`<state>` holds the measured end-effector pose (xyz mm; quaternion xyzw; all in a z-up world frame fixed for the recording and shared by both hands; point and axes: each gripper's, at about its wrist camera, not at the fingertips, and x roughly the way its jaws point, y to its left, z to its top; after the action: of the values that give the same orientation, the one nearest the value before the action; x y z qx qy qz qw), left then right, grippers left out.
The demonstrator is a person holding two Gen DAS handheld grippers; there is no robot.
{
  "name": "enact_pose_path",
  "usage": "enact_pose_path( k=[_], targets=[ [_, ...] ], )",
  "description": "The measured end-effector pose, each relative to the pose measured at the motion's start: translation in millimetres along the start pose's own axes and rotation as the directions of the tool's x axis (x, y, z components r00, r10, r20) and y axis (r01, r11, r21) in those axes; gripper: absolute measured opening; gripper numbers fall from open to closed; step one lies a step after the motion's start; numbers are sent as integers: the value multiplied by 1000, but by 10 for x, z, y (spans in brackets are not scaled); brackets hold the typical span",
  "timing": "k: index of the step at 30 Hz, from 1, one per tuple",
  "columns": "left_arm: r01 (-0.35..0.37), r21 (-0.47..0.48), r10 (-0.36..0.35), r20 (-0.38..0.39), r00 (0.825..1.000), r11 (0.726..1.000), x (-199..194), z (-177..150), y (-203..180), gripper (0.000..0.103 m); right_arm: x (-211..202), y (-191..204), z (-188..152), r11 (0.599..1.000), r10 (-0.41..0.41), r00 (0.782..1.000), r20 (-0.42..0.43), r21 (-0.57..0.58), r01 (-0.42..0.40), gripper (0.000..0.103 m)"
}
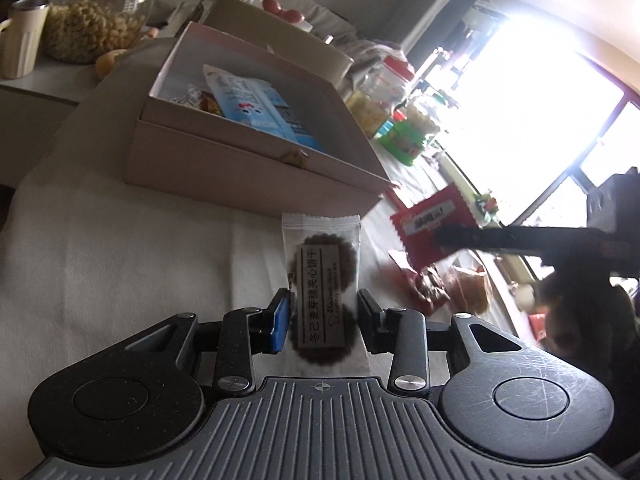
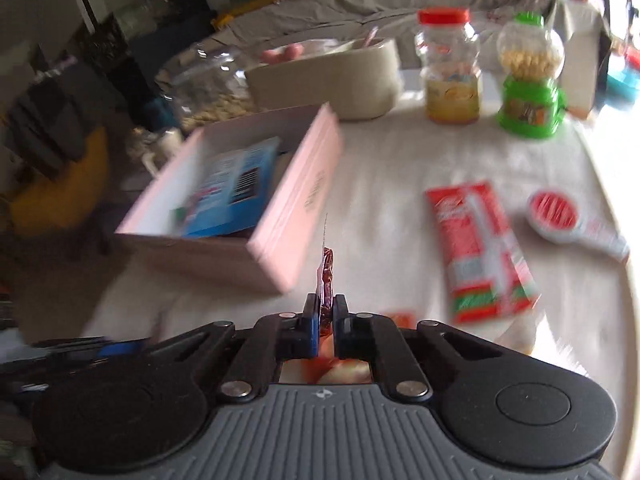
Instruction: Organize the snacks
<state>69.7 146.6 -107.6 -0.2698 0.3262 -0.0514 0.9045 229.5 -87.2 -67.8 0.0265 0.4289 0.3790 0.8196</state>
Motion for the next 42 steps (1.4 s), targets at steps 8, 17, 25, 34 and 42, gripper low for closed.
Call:
enact_pose_path(
  k=[8,17,25,34,42],
  targets=[
    [13,44,-11,-31,999,999,-106,-131,-284,41,54,234,-611,967,245,959,-144,108,-231,10],
    [-75,18,75,-41,996,997,-81,-164,-270,41,-218,471,-1004,968,-75,997,18,-239,77,65],
    [-117,11,118,-65,991,993,-3,-164,-207,41,-101,902,-1103,916,-64,997,51,-393,79,76],
    [-128,29,130,-73,989,991,25,-181,-220,41,2,869,-1136,885,-167,985,47,-433,171,78],
    [-149,52,153,-75,985,987,49,-210,-290,41,-186,433,-1163,925,-223,974,45,-307,226,86]
  ],
)
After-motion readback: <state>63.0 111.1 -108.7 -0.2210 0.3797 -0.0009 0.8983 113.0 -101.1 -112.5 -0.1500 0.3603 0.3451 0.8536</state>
